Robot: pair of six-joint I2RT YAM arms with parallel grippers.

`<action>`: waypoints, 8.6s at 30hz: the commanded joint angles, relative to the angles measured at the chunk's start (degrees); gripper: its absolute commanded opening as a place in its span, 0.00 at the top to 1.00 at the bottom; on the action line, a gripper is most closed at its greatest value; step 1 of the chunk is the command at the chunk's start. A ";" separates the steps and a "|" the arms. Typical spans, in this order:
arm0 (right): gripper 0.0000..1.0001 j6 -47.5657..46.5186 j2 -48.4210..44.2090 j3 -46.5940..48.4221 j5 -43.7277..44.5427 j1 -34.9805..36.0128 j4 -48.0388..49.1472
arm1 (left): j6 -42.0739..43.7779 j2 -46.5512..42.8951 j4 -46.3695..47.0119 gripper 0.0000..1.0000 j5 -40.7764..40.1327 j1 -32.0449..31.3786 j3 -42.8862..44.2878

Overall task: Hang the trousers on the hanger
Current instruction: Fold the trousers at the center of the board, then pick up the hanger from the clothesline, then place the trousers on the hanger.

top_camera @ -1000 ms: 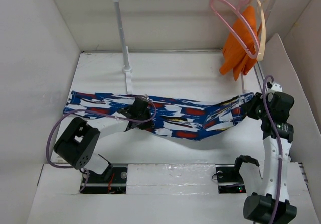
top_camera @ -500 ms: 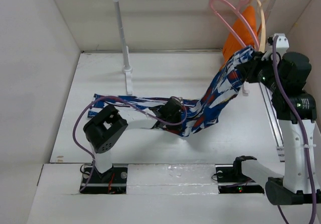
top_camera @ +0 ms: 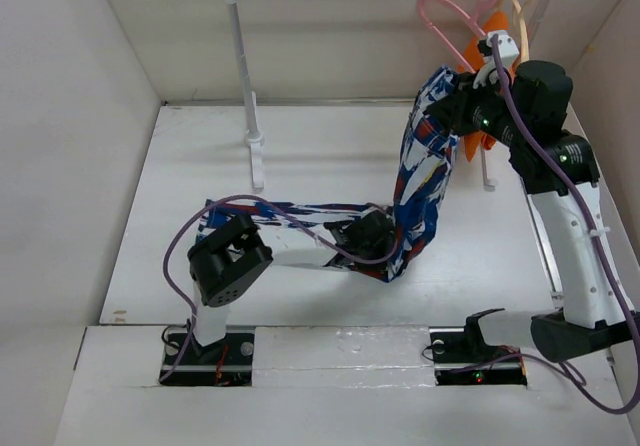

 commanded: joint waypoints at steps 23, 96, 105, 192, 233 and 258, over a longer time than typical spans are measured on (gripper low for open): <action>1.00 -4.59 30.85 13.96 5.90 38.85 20.50 | -7.61 -67.12 -29.33 0.66 -36.34 31.57 1.70; 0.42 -26.65 28.05 31.98 -11.25 -21.15 -9.10 | 6.65 -38.74 -4.03 0.81 -2.80 13.55 -4.94; 0.40 -27.53 33.51 38.06 -14.92 -25.99 -9.99 | 5.49 -42.43 -2.79 0.76 0.31 13.55 -12.53; 1.00 -11.54 -20.63 -38.84 20.03 11.62 13.39 | -5.15 -0.60 4.95 0.53 1.19 12.41 38.62; 0.68 7.18 -10.37 -63.10 -0.62 15.67 34.66 | -15.78 -13.08 44.84 1.00 3.56 5.73 -27.64; 0.48 11.66 15.39 -62.40 0.36 14.61 46.34 | -16.40 -11.32 38.88 1.00 -3.82 3.18 -26.33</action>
